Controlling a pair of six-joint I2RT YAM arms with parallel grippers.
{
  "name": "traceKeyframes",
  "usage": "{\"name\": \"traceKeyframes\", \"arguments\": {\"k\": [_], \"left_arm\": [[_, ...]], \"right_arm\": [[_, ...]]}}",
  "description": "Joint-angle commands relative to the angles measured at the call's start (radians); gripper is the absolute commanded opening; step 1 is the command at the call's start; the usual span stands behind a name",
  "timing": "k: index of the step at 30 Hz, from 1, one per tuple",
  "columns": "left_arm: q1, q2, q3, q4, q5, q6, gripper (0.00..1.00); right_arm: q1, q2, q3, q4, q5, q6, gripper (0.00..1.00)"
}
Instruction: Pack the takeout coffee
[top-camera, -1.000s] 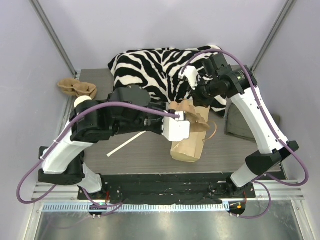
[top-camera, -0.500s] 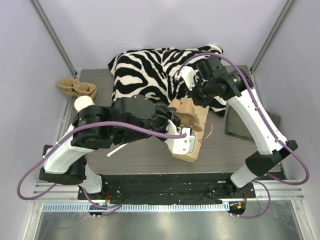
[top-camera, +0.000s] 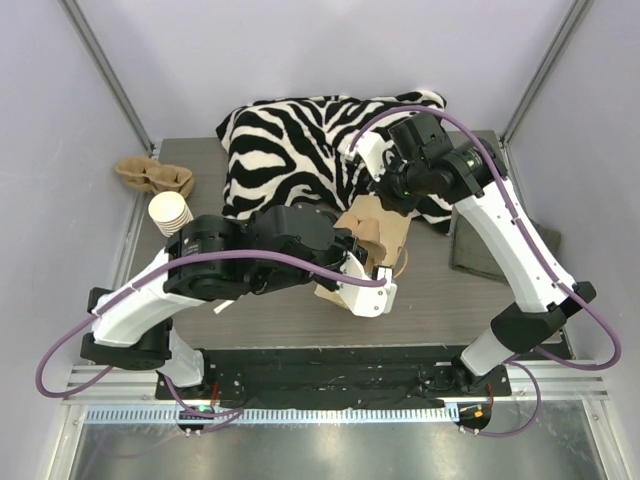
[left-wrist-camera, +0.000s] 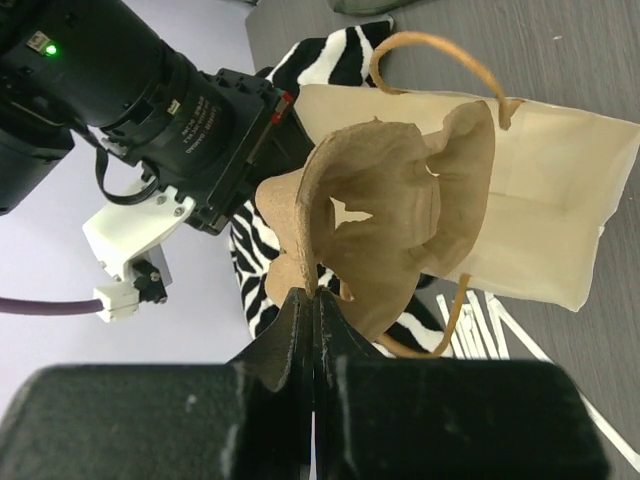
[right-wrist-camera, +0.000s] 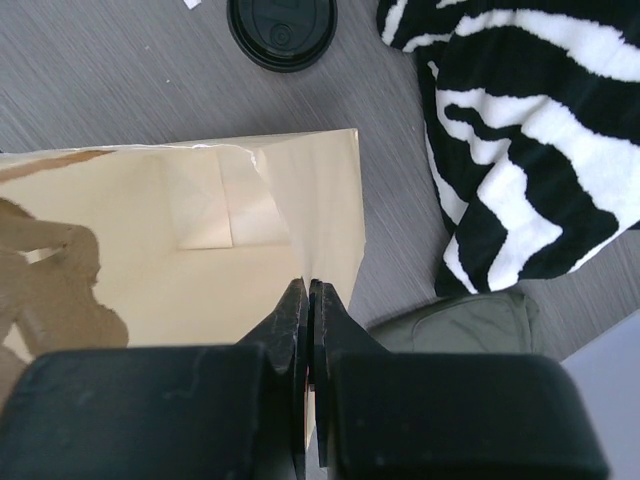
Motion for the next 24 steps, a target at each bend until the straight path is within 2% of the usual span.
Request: {"name": "traceKeyframes", "arguments": {"k": [1, 6, 9, 17, 24], "left_arm": [[-0.003, 0.019, 0.016, -0.035, 0.03, -0.012, 0.0], [-0.003, 0.053, -0.007, -0.093, 0.069, -0.058, 0.0], [-0.001, 0.044, -0.073, -0.096, 0.078, -0.075, 0.0], [0.002, 0.035, -0.209, -0.066, 0.095, -0.118, 0.0], [0.026, 0.028, -0.297, 0.041, 0.061, -0.121, 0.0]], "right_arm": [[0.031, -0.034, 0.039, 0.014, -0.004, 0.014, 0.01], [0.066, -0.064, 0.014, 0.023, -0.018, 0.004, 0.01], [0.095, -0.087, 0.004, 0.026, -0.02, 0.007, 0.01], [0.147, -0.118, 0.002, 0.028, -0.032, 0.042, 0.01], [0.17, -0.135, -0.013, 0.005, -0.095, 0.043, 0.01]]}}
